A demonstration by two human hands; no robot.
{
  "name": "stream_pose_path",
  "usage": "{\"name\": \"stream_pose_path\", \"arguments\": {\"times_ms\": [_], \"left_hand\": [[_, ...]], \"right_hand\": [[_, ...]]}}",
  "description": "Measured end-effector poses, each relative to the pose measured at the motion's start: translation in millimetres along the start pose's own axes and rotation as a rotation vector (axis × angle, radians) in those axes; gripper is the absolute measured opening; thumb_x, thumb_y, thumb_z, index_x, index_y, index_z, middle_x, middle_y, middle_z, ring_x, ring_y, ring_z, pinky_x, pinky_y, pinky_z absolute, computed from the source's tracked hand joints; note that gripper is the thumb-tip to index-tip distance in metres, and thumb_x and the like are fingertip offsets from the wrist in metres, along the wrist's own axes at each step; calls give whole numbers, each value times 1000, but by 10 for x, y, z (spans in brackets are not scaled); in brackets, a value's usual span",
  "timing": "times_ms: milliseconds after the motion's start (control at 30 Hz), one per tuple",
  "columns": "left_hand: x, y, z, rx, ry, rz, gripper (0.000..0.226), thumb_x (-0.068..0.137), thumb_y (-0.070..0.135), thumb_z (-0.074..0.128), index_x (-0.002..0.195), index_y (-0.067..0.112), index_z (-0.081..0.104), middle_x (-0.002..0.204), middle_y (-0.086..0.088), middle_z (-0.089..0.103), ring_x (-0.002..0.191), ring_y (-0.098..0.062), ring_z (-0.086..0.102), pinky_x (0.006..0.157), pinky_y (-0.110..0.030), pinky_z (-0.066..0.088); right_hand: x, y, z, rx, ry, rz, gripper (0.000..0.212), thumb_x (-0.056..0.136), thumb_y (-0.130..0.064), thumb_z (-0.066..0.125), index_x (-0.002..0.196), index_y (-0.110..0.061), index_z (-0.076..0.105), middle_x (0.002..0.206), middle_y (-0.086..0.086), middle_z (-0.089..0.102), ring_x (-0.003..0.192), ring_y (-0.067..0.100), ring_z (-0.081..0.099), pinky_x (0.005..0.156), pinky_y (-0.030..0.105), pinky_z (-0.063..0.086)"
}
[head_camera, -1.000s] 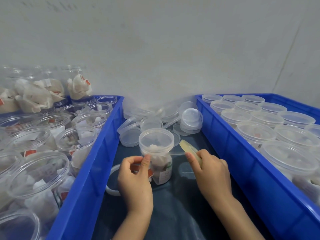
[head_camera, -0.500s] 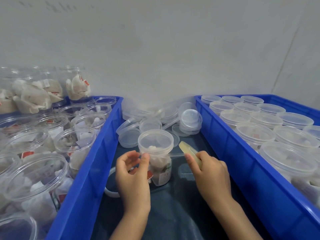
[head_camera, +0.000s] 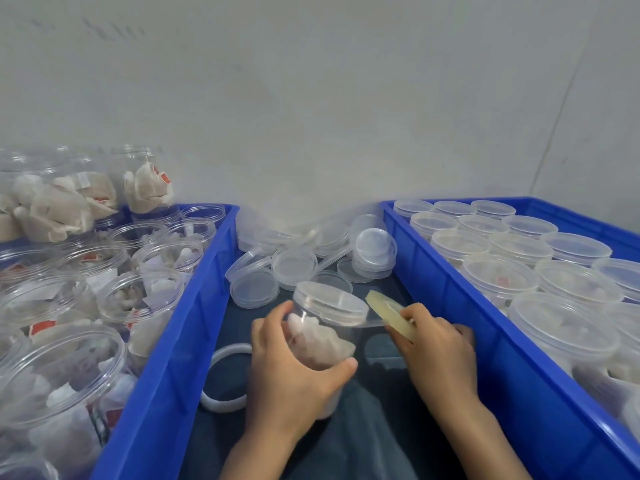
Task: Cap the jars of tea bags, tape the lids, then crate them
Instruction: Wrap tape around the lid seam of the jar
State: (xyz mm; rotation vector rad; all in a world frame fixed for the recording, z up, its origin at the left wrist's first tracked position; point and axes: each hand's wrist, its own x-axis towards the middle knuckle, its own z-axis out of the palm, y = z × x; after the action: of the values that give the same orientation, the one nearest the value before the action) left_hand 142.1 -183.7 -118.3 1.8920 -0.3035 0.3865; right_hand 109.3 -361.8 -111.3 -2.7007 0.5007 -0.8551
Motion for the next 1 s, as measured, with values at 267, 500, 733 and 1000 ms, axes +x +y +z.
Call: {"name": "stream_pose_path", "arguments": {"times_ms": [267, 500, 733, 1000], "left_hand": [[-40, 156, -48, -251, -202, -93, 95, 23, 55, 77, 112, 36, 49, 112, 11, 55, 100, 4, 53, 83, -16, 44], [-23, 265, -140, -378, -282, -118, 98, 25, 49, 83, 115, 27, 53, 112, 1, 62, 100, -13, 63, 83, -30, 53], [-15, 265, -158, -528, -478, -172, 93, 32, 31, 85, 118, 13, 54, 111, -15, 66, 98, -28, 67, 86, -43, 55], [-18, 283, -88, -621, -723, -126, 112, 34, 43, 88, 130, 10, 42, 121, -9, 62, 113, -21, 60, 87, -31, 52]], "right_hand": [[60, 79, -19, 131, -18, 33, 22, 89, -41, 60, 75, -32, 46, 64, -9, 57, 62, 9, 50, 77, 30, 28], [63, -16, -22, 123, -37, 32, 29, 90, -50, 52, 78, -24, 52, 66, -7, 58, 61, 12, 44, 80, 30, 35], [22, -143, -82, -11, -63, 25, 30, 90, -33, 50, 67, -21, 34, 62, -7, 44, 57, 14, 33, 72, 27, 23], [-65, -227, -107, 76, 8, 88, 41, 79, -18, 57, 57, -22, 23, 55, -5, 38, 54, 15, 26, 70, 28, 22]]}}
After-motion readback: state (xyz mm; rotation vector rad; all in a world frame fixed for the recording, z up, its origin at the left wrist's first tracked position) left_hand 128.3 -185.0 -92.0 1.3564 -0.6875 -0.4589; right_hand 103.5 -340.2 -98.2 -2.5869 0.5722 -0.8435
